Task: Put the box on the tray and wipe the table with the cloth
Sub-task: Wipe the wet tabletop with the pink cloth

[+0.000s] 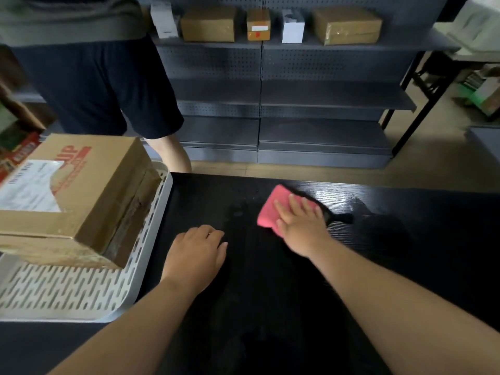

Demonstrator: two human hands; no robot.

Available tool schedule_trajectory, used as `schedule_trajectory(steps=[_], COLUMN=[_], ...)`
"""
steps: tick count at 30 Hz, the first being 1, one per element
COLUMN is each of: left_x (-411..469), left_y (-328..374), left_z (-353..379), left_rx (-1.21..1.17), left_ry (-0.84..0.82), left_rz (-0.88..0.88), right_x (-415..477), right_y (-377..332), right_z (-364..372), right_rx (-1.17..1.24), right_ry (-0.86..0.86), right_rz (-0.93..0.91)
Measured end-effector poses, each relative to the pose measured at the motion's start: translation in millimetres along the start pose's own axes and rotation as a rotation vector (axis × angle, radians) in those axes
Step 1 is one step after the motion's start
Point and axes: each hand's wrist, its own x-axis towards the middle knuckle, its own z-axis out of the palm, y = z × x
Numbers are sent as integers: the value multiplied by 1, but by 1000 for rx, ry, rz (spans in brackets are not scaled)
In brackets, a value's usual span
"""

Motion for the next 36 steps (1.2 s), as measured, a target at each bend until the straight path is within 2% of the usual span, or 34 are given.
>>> schedule_trajectory(steps=[3, 5, 8, 11, 13, 18, 20, 24, 26, 29, 32, 36], left_x=[1, 0, -4, -9, -11, -15, -17, -20, -21, -21, -22, -23], left_y=[-9, -14, -19, -25, -28, -39, -45, -55, -59, -62, -60, -52], left_z=[-3, -6, -10, -12, -11, -9, -8, -5, -5, -3, -5, -9], left_rx=[8, -1, -33, -41, -48, -86, -84, -98, -110, -115, -114, -133], left_ry=[33, 37, 38, 50, 46, 53, 48, 61, 77, 94, 89, 68], left_rz=[-38, -43, -34, -19, -21, -35, -39, -45, -41, -25, -22, 0], right_x=[-46, -87, -148, -162, -140, -32, 9, 55, 58, 51, 48, 37], right_y=[-37, -48, -44, -25, -17, -24, -33, -69, -94, -127, -116, -44], right_z=[28, 53, 78, 77, 65, 14, -2, -12, -8, -2, -1, -7], right_rx=[-81, -66, -167, -256, -199, -75, -44, 60, 52, -16, -50, -14], right_ry=[114, 90, 58, 69, 49, 53, -2, -58, -61, -34, -43, -8], right_rz=[-270, -380, -574, -672, -600, -256, -99, 96, 80, -105, -188, -10])
